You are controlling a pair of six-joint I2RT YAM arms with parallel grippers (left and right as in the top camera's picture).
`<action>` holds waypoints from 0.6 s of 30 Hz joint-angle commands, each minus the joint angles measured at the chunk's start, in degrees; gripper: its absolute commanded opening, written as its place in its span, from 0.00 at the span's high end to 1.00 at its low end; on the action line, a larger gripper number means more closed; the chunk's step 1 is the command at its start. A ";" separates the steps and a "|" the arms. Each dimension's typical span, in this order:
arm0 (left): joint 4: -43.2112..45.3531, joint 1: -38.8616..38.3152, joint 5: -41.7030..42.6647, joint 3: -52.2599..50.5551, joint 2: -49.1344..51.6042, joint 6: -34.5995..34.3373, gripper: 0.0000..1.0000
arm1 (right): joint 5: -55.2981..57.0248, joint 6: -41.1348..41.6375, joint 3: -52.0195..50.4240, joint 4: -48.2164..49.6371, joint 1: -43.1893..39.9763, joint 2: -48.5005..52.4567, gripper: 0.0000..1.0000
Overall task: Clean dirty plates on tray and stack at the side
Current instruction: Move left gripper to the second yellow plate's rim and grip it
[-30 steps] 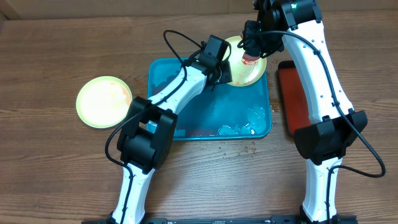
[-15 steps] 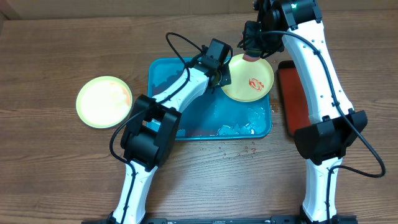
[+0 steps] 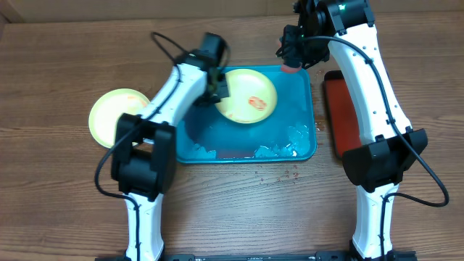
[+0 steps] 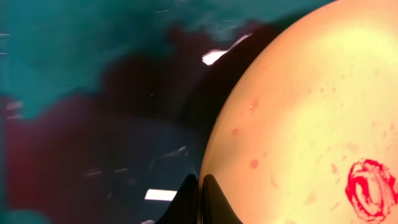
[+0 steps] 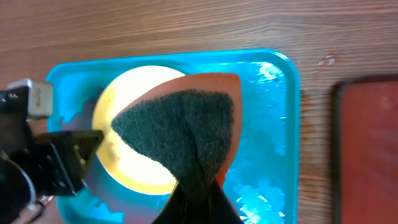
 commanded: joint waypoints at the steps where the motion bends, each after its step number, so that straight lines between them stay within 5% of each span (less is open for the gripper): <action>1: -3.26 1.57 -0.83 0.42 -1.38 3.78 0.96 | -4.20 -0.07 -0.39 0.85 1.64 1.29 0.96; 7: -5.33 1.97 -0.79 0.31 -1.33 3.74 0.94 | -5.22 -0.07 -1.88 1.03 3.72 3.45 0.96; 18: -4.39 1.99 -0.85 -5.42 -1.31 3.06 0.64 | -5.18 -0.09 -2.67 2.36 6.16 5.29 0.96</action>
